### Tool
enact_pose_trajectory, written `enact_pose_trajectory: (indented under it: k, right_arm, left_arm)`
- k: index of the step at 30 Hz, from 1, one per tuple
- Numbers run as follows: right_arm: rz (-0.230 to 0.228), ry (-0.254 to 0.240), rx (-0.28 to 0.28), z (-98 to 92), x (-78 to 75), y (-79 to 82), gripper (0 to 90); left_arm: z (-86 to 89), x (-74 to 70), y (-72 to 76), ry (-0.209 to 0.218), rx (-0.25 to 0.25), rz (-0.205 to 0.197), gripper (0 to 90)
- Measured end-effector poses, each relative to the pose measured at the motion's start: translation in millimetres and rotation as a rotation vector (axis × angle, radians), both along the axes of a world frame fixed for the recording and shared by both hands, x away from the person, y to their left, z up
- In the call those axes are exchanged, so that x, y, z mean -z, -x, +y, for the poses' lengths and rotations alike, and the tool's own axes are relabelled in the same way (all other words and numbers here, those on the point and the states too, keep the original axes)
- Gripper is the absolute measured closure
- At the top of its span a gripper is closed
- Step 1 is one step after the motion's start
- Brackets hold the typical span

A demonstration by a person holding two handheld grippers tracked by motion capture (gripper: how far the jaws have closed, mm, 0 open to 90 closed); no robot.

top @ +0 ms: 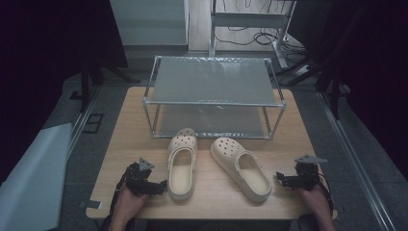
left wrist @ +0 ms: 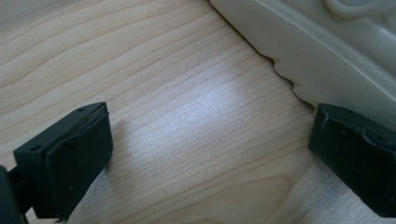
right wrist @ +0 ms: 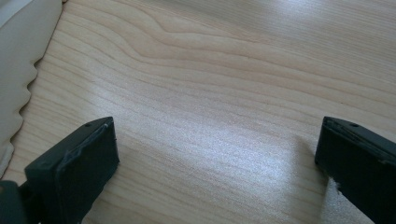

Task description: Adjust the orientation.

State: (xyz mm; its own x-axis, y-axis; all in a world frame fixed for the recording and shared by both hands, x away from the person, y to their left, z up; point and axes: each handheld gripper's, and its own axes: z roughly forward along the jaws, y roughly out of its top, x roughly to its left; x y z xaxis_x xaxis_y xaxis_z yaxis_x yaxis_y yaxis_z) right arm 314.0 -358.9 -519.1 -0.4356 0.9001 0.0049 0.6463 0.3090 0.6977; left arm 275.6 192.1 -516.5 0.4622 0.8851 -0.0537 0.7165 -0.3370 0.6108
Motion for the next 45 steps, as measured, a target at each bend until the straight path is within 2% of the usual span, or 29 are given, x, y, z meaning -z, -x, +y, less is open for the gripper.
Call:
enact_pose_trajectory:
  k: [1, 2, 5, 7, 13, 18, 24, 27, 30, 31, 32, 36, 38, 42, 43, 44, 45]
  right_arm:
    - [0.000, 0.000, 0.000, 0.0, 0.0, 0.0, 0.0]
    - [-0.002, 0.001, 0.000, -0.1, 0.0, -0.1, 0.0]
    - [-0.001, 0.000, -0.001, 0.2, 0.0, -0.2, 0.0]
    - [-0.001, 0.000, -0.001, 0.5, 0.0, -0.2, 0.0]
    - [-0.001, 0.002, 0.001, 1.2, 0.1, 0.2, 0.0]
    - [-0.001, 0.002, 0.002, 1.3, 0.1, 0.2, 0.0]
    - [0.000, 0.002, -0.002, 2.0, 0.1, -0.2, 0.0]
    - [-0.001, 0.002, -0.006, 2.4, 0.1, -0.4, 0.0]
    - [-0.002, 0.002, -0.007, 2.5, 0.1, -0.4, 0.0]
    - [-0.002, 0.003, -0.010, 2.8, 0.2, -0.5, 0.0]
    - [-0.002, 0.003, -0.011, 3.0, 0.2, -0.5, 0.0]
    - [-0.003, 0.004, -0.011, 3.0, 0.2, -0.6, 0.0]
    - [-0.003, 0.004, -0.011, 3.0, 0.2, -0.6, 0.0]
    - [-0.003, 0.004, -0.011, 3.0, 0.2, -0.6, 0.0]
    - [-0.003, 0.004, -0.011, 3.1, 0.2, -0.5, 0.0]
    - [-0.003, 0.003, -0.011, 3.1, 0.2, -0.5, 0.0]
    - [-0.003, 0.003, -0.012, 3.1, 0.2, -0.5, 0.0]
  left_arm:
    - [5.5, -1.7, -0.4, 0.036, -0.028, 0.010, 0.0]
    - [7.7, -3.0, -0.2, 0.048, -0.045, 0.008, 0.0]
    - [11.4, -7.3, 1.1, 0.059, -0.063, -0.004, 0.8]
    - [12.2, -16.5, 4.9, 0.059, -0.071, -0.025, 1.4]
    - [2.0, -33.6, 13.0, 0.093, -0.069, -0.037, 6.4]
    - [-5.8, -41.7, 13.5, 0.099, -0.064, -0.035, 7.2]
    - [-23.3, -51.5, 10.4, 0.095, -0.037, -0.032, 11.4]
    - [-36.0, -50.8, 4.0, 0.092, -0.026, -0.019, 14.3]
    - [-41.5, -49.9, -1.8, 0.097, -0.042, -0.011, 15.1]
    - [-46.2, -49.8, -9.0, 0.097, -0.060, -0.002, 18.6]
    - [-48.7, -49.7, -12.5, 0.086, -0.063, -0.002, 19.9]
    - [-54.1, -49.5, -22.6, 0.094, -0.073, 0.007, 22.6]
    - [-60.4, -49.4, -30.5, 0.068, -0.079, 0.009, 26.5]
    - [-64.6, -47.6, -37.9, 0.057, -0.096, 0.023, 35.5]
    - [-65.7, -46.7, -40.7, 0.048, -0.106, 0.032, 35.5]
    - [-67.5, -45.2, -44.5, 0.025, -0.121, 0.048, 42.4]
    - [-67.6, -44.5, -46.1, 0.028, -0.120, 0.058, 44.2]
